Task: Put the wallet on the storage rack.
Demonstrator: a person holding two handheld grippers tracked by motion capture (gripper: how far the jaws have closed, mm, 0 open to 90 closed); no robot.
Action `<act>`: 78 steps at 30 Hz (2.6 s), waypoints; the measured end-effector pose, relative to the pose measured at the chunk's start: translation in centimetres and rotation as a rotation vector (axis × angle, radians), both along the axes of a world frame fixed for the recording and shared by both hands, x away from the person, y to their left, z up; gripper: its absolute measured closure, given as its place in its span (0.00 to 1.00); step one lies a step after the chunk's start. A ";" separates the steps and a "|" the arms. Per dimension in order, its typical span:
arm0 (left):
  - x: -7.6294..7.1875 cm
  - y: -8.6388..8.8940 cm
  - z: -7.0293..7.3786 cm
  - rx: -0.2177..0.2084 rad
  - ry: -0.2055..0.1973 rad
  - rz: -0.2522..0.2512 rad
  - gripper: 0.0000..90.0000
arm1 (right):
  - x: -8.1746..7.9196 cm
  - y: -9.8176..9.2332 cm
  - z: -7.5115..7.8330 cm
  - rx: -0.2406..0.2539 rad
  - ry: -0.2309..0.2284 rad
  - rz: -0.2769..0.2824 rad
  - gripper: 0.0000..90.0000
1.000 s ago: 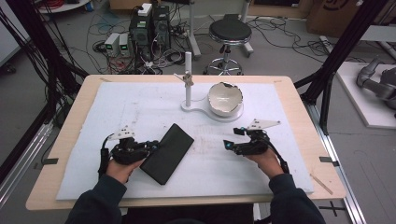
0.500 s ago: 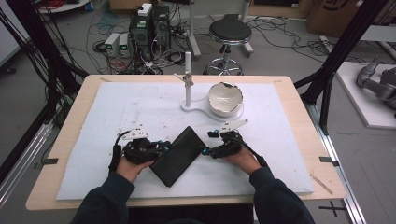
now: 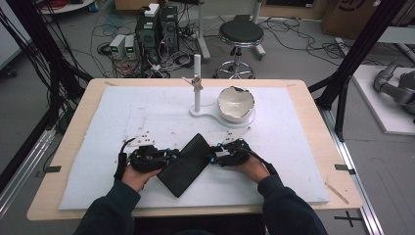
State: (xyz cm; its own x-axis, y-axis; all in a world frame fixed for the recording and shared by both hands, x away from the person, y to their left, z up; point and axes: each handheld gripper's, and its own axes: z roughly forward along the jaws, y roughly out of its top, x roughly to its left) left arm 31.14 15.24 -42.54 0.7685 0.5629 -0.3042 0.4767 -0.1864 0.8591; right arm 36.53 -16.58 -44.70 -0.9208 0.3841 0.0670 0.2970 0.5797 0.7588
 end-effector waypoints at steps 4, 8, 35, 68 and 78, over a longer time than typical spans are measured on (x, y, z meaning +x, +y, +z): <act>0.3 0.4 -0.7 -0.004 0.034 0.010 0.87 | -0.1 -0.2 0.2 -0.001 -0.022 0.018 0.73; 0.5 0.7 -1.2 -0.003 0.052 0.015 0.87 | -0.2 -0.2 0.4 -0.009 -0.047 0.029 0.78; 1.8 1.0 -2.8 -0.014 0.192 -0.026 0.47 | -1.0 -1.7 2.9 0.127 -0.123 0.041 0.98; 0.6 -0.2 -0.5 -0.142 -0.022 -0.255 0.83 | 0.0 -1.0 1.5 0.294 0.079 0.068 0.36; 0.3 -0.7 0.2 -0.072 -0.087 -0.189 0.82 | -0.1 -1.3 2.1 0.272 0.083 0.088 0.60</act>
